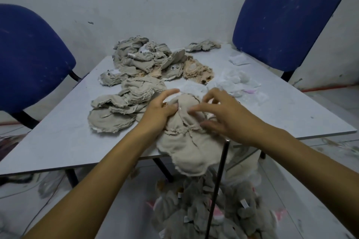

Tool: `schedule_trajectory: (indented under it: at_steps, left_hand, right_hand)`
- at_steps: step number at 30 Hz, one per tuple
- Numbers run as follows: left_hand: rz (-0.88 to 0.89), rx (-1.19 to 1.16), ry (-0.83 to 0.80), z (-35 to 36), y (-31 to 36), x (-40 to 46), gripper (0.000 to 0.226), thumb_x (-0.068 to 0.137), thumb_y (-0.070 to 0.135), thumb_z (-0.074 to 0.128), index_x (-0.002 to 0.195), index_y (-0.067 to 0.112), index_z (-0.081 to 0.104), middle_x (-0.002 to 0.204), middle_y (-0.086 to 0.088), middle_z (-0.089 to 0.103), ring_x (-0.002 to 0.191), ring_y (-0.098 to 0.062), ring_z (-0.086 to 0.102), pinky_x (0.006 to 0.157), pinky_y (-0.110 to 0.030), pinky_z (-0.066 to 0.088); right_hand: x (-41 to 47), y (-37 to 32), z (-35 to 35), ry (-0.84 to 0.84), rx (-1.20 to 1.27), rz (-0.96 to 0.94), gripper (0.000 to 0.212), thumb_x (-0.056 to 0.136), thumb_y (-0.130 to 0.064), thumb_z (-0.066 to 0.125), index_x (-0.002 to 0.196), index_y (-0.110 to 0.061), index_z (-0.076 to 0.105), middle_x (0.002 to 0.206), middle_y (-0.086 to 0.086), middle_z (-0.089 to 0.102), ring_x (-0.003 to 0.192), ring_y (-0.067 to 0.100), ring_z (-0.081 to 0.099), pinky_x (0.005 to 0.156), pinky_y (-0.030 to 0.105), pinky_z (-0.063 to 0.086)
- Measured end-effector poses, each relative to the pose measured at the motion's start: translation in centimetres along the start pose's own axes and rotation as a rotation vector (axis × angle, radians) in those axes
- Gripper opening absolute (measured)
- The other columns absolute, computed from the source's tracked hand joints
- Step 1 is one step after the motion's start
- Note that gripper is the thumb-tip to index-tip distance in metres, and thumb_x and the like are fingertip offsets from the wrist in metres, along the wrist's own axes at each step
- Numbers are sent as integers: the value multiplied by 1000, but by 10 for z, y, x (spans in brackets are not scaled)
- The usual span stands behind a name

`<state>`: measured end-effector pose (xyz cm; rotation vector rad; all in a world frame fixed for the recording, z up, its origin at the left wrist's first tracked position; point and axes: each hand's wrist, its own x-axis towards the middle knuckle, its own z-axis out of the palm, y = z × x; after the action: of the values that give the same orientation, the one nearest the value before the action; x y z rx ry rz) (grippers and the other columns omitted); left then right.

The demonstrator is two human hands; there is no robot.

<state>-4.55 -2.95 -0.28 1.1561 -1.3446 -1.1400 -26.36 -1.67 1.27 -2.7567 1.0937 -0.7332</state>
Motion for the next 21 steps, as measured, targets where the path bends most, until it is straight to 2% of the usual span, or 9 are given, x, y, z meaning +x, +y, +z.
schedule_trajectory:
  at_steps: [2,5,6,8,11,13,16,19,21]
  left_hand:
    - [82,234,20,3,-4,-2,48,96,16,61,131,44,43,103,4,66,81,-16,67,70,-32,56]
    - [189,458,14,6,-8,-6,54,88,33,70,123,53,34,106,5,55,84,-13,64,74,-34,54]
    - [189,446,5,8,-8,-7,53,87,33,72,119,51,34,105,5,56,82,-13,64,73,-35,54]
    - [200,443,-8,10,-8,-7,50,86,26,72,113,48,36,107,4,56,88,-13,62,76,-33,53]
    - [434,701,-4,14,-5,-9,39,88,17,71,112,35,46,112,5,50,104,-14,49,80,-24,42]
    - [550,822,-108,16,-2,-13,26,90,26,70,112,23,56,111,4,54,104,-15,47,85,-25,38]
    - [412,829,-333,21,-3,-18,38,89,45,67,120,28,54,117,8,51,111,-9,44,93,-21,37]
    - [285,778,-391,21,-1,-14,17,92,37,66,107,37,56,110,5,45,111,-13,45,94,-26,37]
    - [203,692,-421,21,3,-12,12,94,29,64,94,39,57,102,3,41,108,-16,44,92,-25,35]
  right_hand:
    - [-3,-1,6,-126,-18,25,41,95,-24,65,130,-43,57,110,-5,38,84,20,53,75,42,51]
    - [2,0,10,-208,-47,71,55,97,-25,60,141,-51,38,92,-11,36,75,11,48,70,35,47]
    - [4,1,9,-228,-47,93,56,97,-26,61,141,-51,38,88,-14,35,76,6,45,70,31,43]
    - [6,3,7,-237,-60,117,46,95,-31,64,135,-46,48,86,-17,37,82,7,47,72,29,39]
    - [0,4,8,-211,-69,122,27,93,-32,66,120,-35,59,93,-10,44,88,14,49,77,33,45]
    - [-2,6,10,-181,-80,133,19,93,-29,65,112,-29,61,93,-5,41,85,17,48,74,36,44]
    - [-4,13,7,-104,49,227,10,92,-23,67,99,-29,62,88,-8,42,81,10,45,72,27,36]
    - [-6,12,4,-24,227,311,12,94,-20,66,94,-32,65,85,-12,48,79,-1,46,69,11,32]
    - [-7,8,1,-87,257,310,14,97,-20,61,91,-33,61,87,-10,48,80,0,46,71,16,33]
